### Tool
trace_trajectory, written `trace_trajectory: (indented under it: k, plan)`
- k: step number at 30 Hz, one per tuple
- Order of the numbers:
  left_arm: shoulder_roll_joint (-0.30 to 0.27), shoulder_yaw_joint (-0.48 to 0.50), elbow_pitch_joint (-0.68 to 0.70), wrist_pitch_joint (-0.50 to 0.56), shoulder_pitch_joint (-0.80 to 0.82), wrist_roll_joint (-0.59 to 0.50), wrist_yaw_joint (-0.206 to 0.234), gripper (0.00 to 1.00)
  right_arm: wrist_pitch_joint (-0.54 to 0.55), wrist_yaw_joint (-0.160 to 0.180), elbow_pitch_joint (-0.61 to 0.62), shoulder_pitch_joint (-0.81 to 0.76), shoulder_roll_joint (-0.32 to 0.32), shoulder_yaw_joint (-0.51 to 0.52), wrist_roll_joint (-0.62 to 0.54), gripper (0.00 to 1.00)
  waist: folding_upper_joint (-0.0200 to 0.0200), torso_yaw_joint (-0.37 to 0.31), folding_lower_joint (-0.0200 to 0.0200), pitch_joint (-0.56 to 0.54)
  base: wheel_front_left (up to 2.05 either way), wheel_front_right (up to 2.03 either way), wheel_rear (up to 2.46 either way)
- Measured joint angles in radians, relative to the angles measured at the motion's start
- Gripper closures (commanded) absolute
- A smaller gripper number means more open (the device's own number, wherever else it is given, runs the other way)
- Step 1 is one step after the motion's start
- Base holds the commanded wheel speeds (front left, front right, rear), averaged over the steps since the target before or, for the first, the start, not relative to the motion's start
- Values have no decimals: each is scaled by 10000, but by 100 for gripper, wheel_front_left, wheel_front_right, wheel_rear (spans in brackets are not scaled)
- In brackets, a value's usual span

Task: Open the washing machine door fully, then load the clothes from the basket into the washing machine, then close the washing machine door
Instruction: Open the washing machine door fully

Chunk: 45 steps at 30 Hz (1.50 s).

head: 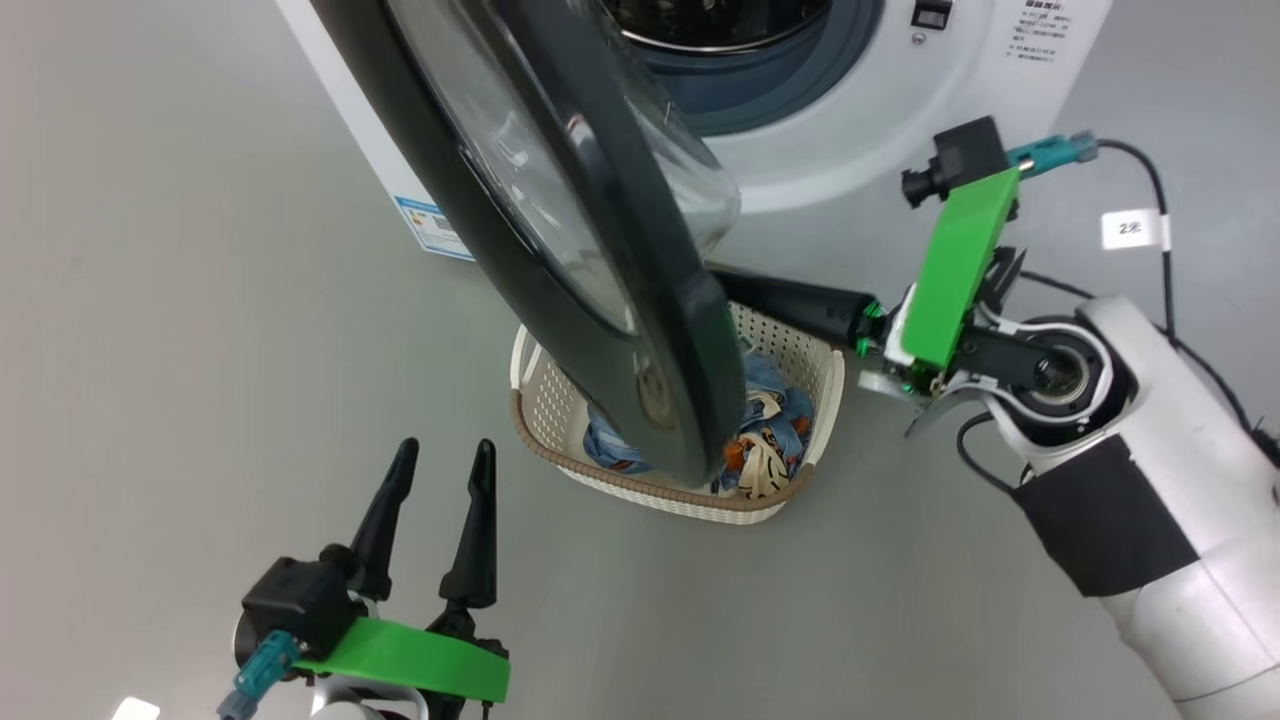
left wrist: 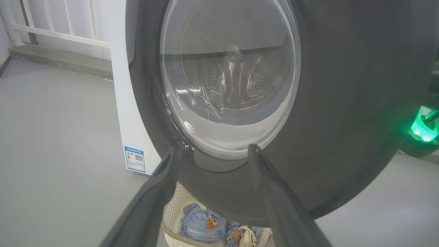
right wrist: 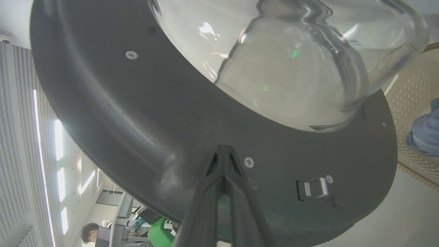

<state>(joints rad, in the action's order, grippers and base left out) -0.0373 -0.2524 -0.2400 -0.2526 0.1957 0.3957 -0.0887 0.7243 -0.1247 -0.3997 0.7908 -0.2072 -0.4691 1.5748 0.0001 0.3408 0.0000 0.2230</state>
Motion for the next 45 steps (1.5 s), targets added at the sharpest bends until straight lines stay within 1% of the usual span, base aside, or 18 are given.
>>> trace_trajectory:
  k: [5,15,25,31,35,36,37,38,40,41,42,43,44,45]
  plan:
    - [-2,-8,0,0,-127,0,2,0,155,0,188,-239,261,-198,0,100,0,142,0,-138,0,0,0]
    - [-6,-12,-10,0,-203,0,13,0,324,0,399,-547,522,-483,-2,100,0,293,0,-403,0,0,0]
    - [-10,-2,-23,0,-370,-4,13,0,186,0,433,-679,514,-424,-58,100,0,191,0,-572,0,0,0]
    - [-12,27,-96,0,-374,-36,12,0,-217,0,644,-1026,407,-391,-184,100,0,-28,0,-755,0,0,0]
    - [-13,105,-134,0,-410,-121,0,0,-663,0,780,-1413,188,-368,-276,100,0,-228,0,-899,0,0,0]
    - [-15,134,-138,0,-424,-128,-2,0,-802,0,813,-1521,132,-351,-278,94,0,-288,0,-935,0,0,0]
    - [-15,169,-138,0,-457,-142,-6,0,-951,0,840,-1633,94,-330,-291,85,0,-349,0,-970,0,0,0]
    - [-15,215,-144,0,-519,-176,-46,0,-1085,0,863,-1745,63,-326,-299,72,0,-413,0,-1005,0,0,0]
    - [-17,290,-178,0,-632,-211,-61,0,-1369,0,903,-1991,10,-320,-359,55,0,-548,0,-1079,0,0,0]
    - [-21,330,-180,0,-654,-211,-63,0,-1498,0,932,-2112,-31,-322,-360,52,0,-621,0,-1114,0,0,0]
    - [-21,368,-178,0,-690,-224,-63,0,-1607,0,974,-2232,-104,-330,-360,45,0,-699,0,-1148,0,0,0]
    - [-25,405,-180,0,-751,-267,-63,0,-1732,0,1011,-2343,-178,-339,-362,34,0,-778,0,-1180,0,0,0]
    - [-23,443,-180,0,-799,-295,-71,0,-1862,0,1064,-2463,-265,-347,-391,18,0,-859,0,-1212,0,0,0]
    - [-23,493,-180,0,-812,-297,-73,0,-1983,0,1104,-2564,-351,-385,-443,8,0,-938,0,-1242,0,0,0]
